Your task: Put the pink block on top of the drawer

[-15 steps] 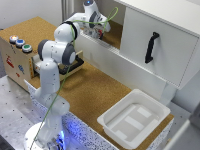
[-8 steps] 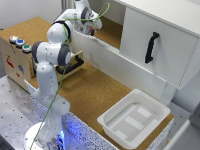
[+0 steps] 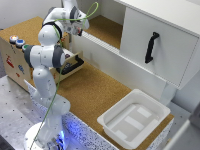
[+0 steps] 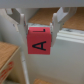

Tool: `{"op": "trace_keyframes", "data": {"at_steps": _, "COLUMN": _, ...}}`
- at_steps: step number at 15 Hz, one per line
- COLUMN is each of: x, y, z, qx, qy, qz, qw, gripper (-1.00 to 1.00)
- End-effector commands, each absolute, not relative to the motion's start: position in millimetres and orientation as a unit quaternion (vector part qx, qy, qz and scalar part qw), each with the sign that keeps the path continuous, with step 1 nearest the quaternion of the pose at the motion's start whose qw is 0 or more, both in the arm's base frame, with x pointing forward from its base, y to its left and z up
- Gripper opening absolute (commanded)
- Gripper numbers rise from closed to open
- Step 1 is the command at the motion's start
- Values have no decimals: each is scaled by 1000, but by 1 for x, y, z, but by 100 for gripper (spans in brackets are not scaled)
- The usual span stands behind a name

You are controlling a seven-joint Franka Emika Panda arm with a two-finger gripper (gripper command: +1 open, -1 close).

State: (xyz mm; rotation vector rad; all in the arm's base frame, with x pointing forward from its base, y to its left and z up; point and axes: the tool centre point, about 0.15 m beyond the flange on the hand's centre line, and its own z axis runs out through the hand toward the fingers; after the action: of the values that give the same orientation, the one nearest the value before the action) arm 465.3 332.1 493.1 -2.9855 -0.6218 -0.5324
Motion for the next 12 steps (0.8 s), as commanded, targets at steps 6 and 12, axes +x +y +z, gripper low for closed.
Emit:
{"op": "trace_keyframes", "data": {"at_steps": 6, "x": 387, "y": 455, "z": 454, "qx": -851, "qy": -518, "qz": -79, "qw": 20, "gripper": -100}}
{"op": "trace_keyframes", "data": {"at_steps": 12, "x": 377, "y": 467, "z": 442, "qx": -755, "qy": -646, "qz": -75, "qw": 83, "gripper": -100}}
